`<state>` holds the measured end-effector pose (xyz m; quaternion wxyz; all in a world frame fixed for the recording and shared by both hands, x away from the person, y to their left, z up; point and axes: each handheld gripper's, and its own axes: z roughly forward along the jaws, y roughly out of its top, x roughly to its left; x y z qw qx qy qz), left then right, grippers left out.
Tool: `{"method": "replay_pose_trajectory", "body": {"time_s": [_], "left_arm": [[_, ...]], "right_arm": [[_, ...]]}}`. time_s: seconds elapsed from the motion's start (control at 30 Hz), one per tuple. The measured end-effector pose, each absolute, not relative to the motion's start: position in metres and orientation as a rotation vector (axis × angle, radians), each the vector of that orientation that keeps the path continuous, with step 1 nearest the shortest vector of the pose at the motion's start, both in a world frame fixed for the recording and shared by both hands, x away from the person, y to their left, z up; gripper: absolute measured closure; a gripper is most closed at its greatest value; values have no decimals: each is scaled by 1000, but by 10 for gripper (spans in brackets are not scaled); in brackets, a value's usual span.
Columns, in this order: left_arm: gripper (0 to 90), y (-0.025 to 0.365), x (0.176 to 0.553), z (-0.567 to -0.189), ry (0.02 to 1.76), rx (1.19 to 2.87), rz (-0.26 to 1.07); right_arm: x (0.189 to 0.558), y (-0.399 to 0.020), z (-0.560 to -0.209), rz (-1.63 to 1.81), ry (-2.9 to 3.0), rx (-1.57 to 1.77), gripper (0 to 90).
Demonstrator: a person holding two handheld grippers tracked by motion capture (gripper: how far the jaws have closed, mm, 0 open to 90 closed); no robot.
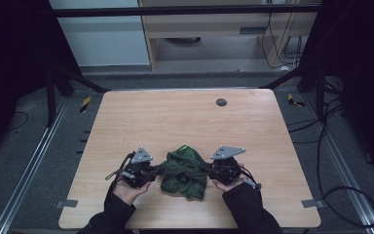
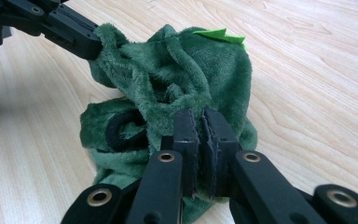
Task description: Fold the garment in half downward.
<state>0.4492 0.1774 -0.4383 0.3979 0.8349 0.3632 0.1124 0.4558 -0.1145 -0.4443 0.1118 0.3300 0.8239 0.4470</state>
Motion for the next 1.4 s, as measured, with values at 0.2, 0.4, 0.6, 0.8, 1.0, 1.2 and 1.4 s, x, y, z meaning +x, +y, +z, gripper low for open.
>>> {"method": "replay_pose_trajectory", "body": {"time_s": [0.2,0.4,0.6,0.8,1.0,1.2,1.4], "left_arm": [[862,178,443,-444,925,2135,264],[866,178,436,-453,933,2159,243],[872,175,432,-458,931,2178,224],[883,174,431,-460,929,2197,210],[885,174,430,-464,939,2211,199],[884,170,428,-471,932,2242,192],[846,172,429,-468,942,2226,192]], "right_arm": [[449,-115,-448,1317,2437,972,845],[441,-113,-454,1313,2462,973,843],[436,-112,-460,1312,2482,982,842],[434,-110,-466,1281,2510,980,840],[433,-113,-471,1264,2521,992,834],[433,-112,-476,1242,2537,998,824],[433,-113,-473,1256,2527,1002,802]]}}
